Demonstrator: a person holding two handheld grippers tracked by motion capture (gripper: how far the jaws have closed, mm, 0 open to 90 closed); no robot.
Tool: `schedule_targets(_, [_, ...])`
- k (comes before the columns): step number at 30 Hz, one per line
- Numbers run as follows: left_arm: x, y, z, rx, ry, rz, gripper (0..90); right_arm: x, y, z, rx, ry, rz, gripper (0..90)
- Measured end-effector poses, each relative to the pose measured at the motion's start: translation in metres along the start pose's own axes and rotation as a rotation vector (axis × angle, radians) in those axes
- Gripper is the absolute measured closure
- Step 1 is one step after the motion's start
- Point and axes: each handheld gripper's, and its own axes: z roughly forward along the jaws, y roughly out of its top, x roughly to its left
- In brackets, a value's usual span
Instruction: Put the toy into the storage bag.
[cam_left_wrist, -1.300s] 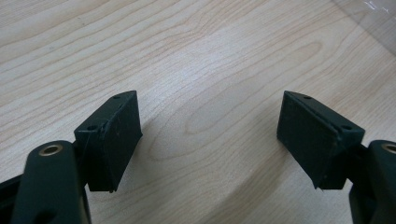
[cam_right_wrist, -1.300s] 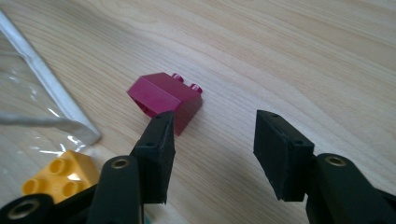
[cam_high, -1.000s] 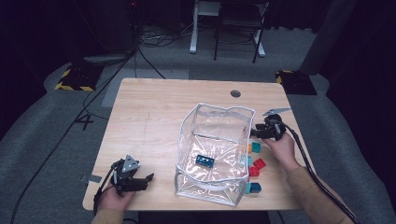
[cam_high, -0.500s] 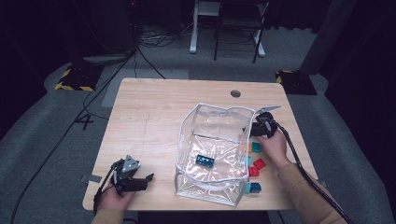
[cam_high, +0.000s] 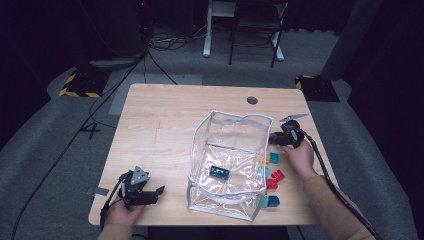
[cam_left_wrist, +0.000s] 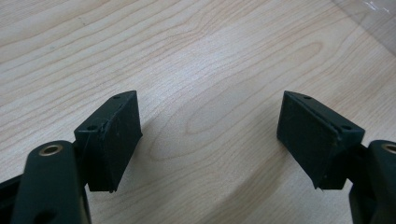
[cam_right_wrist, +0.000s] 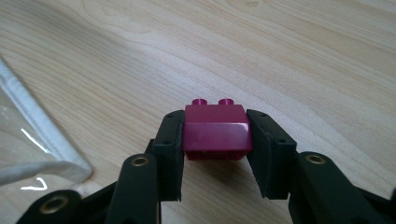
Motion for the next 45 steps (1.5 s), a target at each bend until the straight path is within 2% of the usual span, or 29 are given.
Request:
schedule_targets(5, [0.0, 0.0, 0.0, -0.001, 0.0, -0.001, 22.1, 0.002, 0.003, -0.018, -0.023, 0.02, -0.014, 59.3])
schedule_targets(10, [0.0, 0.0, 0.0, 0.0, -0.001, -0.002, 22.1, 0.007, 0.008, -0.047, -0.067, 0.043, -0.023, 59.3])
schedule_targets(18, [0.0, 0.001, 0.001, 0.004, -0.001, -0.004, 21.7, 0.029, 0.015, -0.097, -0.108, 0.059, -0.105, 59.3])
schedule_targets(28, [0.001, 0.002, 0.002, 0.002, 0.0, -0.005, 21.5, 0.054, 0.021, -0.145, -0.163, 0.096, -0.167, 59.3])
schedule_targets(39, [0.001, 0.002, 0.002, 0.002, 0.0, -0.005, 21.5, 0.074, 0.035, -0.199, -0.24, 0.138, -0.213, 59.3])
schedule_targets(45, [0.001, 0.002, 0.002, 0.002, 0.0, -0.005, 21.5, 0.09, 0.043, -0.216, -0.262, 0.163, -0.25, 59.3])
